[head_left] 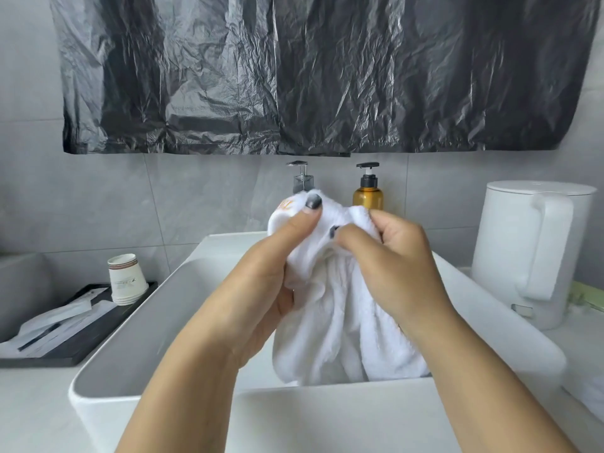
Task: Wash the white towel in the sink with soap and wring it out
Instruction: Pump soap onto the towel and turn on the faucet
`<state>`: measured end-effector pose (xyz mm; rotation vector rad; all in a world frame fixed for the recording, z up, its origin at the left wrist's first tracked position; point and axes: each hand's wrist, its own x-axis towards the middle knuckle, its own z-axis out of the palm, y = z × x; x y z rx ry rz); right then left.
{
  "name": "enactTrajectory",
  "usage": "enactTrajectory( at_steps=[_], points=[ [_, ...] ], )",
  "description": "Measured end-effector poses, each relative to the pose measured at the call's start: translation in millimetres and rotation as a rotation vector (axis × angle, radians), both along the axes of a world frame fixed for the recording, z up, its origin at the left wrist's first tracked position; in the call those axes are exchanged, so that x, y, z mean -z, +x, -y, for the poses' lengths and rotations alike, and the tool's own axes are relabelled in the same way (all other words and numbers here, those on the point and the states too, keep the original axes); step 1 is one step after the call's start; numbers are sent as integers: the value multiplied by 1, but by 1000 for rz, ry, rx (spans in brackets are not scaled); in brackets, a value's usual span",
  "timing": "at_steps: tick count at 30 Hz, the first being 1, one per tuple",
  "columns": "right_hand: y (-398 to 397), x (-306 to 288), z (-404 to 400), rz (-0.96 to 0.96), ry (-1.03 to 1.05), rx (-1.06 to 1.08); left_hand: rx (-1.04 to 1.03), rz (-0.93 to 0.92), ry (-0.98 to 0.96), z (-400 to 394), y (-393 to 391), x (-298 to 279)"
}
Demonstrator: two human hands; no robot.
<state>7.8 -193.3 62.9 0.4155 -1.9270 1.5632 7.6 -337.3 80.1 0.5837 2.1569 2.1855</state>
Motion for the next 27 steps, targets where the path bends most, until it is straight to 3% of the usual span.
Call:
enactTrajectory(
  at_steps=[2, 7, 9, 12, 16, 18, 20, 22, 24, 25, 27],
  points=[
    [-5, 1, -2, 16, -164, 58, 48, 26, 51, 0, 1, 11],
    [-21, -3, -29, 34, -574, 72, 100, 13, -457, 6, 1, 32],
    [-21, -5, -40, 38, -659, 49, 76, 25, -525, -2, -1, 39],
    [-19, -8, -47, 40, -709, -11, 0, -46, -455, -14, -2, 40],
    [-22, -8, -45, 16, -629, -3, -162, -16, -76, -20, -4, 35],
    [-25, -5, -47, 16, -486, 83, -235, 7, 79, -17, -5, 31],
    [-30, 0, -51, 37, -305, 189, -129, 83, 113, -10, -3, 27],
    [-36, 6, -56, 77, -186, 286, -26, 134, -209, -4, 2, 27],
    [-40, 10, -62, 89, -137, 355, -69, 129, -737, -2, 0, 36],
    [-41, 11, -66, 87, -127, 372, -138, 108, -909, -3, -2, 38],
    [-39, 9, -71, 86, -99, 381, -220, 58, -895, -4, -6, 40]
  ],
)
